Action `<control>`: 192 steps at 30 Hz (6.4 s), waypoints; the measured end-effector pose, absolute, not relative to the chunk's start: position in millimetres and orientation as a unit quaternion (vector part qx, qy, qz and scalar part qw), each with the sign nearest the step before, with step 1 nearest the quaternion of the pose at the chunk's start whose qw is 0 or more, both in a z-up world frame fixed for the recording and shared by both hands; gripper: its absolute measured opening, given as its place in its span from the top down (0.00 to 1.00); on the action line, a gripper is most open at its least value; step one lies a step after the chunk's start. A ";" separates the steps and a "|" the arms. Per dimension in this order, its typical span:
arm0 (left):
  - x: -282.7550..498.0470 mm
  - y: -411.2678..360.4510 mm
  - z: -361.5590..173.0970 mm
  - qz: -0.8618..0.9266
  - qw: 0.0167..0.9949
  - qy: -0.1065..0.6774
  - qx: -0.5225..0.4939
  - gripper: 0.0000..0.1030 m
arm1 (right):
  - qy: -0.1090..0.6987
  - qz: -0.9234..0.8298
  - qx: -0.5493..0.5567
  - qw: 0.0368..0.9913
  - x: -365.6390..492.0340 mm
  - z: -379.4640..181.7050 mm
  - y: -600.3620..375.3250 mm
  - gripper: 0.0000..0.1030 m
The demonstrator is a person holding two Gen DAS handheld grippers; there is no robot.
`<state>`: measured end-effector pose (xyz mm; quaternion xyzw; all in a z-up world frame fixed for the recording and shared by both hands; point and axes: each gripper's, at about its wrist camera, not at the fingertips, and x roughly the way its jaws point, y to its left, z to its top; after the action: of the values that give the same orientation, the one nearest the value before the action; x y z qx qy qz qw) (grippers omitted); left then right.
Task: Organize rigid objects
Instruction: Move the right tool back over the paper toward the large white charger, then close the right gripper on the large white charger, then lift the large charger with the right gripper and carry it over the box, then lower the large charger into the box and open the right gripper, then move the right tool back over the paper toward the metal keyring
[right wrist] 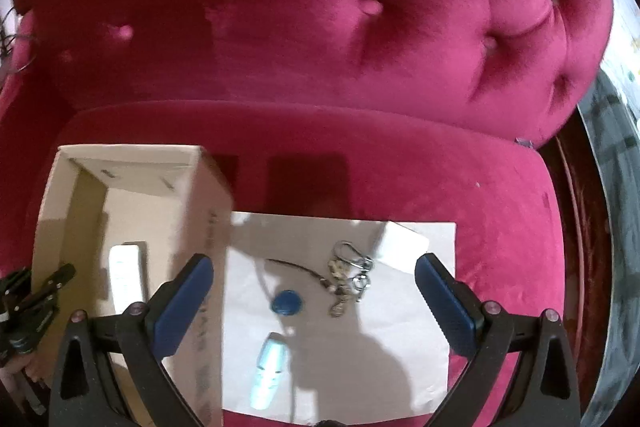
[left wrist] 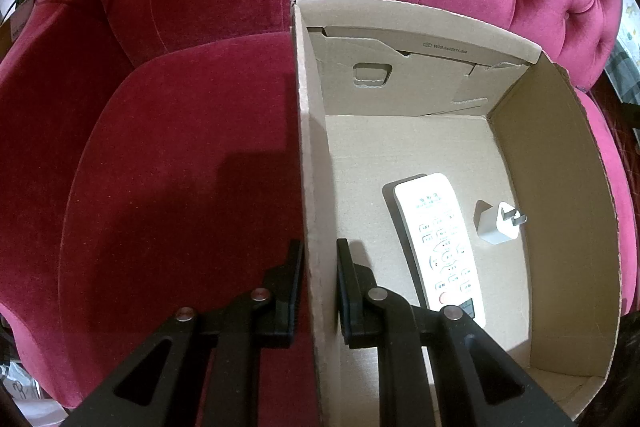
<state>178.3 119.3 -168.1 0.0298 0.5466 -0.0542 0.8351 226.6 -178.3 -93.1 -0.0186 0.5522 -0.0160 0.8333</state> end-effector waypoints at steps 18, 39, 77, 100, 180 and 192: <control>179.8 119.9 -167.9 -0.054 0.834 0.548 0.034 0.84 | 0.601 -0.105 0.056 0.791 258.7 -167.7 -256.9 0.00; 183.1 118.9 -169.7 -0.052 0.832 0.552 0.031 0.84 | 0.638 -0.129 0.093 0.754 286.7 -226.8 -294.1 0.30; 183.0 121.9 -169.3 -0.051 0.832 0.551 0.027 0.84 | 0.599 -0.091 0.051 0.794 247.8 -143.2 -239.3 0.31; 183.0 122.2 -167.6 -0.053 0.832 0.552 0.028 0.84 | 0.588 -0.026 -0.010 0.808 241.3 -86.0 -162.1 0.31; 187.9 122.9 -173.1 -0.058 0.829 0.556 0.029 0.84 | 0.597 0.113 -0.084 0.790 224.8 -125.3 -7.7 0.30; 187.5 122.8 -173.4 -0.058 0.829 0.555 0.029 0.84 | 0.571 0.091 -0.085 0.811 217.9 -98.0 -46.2 0.09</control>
<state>187.5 122.8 -173.4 0.0288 0.5554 -0.0577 0.8291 217.9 -46.2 -98.0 -0.0845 0.5714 0.0905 0.8113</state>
